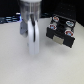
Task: Open the kcup holder, insert the kcup into the holder, and close the kcup holder
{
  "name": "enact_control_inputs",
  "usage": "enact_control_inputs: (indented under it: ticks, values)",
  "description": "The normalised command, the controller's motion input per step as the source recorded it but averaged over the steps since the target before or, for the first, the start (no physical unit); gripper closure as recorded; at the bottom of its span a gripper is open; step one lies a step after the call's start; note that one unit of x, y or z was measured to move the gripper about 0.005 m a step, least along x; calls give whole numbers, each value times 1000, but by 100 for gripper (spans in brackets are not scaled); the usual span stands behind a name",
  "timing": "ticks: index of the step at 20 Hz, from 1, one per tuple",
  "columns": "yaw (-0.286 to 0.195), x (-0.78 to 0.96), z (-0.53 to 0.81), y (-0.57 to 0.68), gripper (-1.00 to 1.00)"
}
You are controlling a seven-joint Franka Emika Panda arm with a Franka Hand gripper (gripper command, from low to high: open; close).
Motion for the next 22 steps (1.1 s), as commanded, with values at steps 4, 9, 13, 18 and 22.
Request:
enact_control_inputs:
  ticks: [4,9,13,18,22]
  values:
    - [0,112,746,574,100]
    - [0,126,677,637,100]
    - [2,94,572,655,100]
    - [0,115,493,679,100]
    - [0,124,403,684,100]
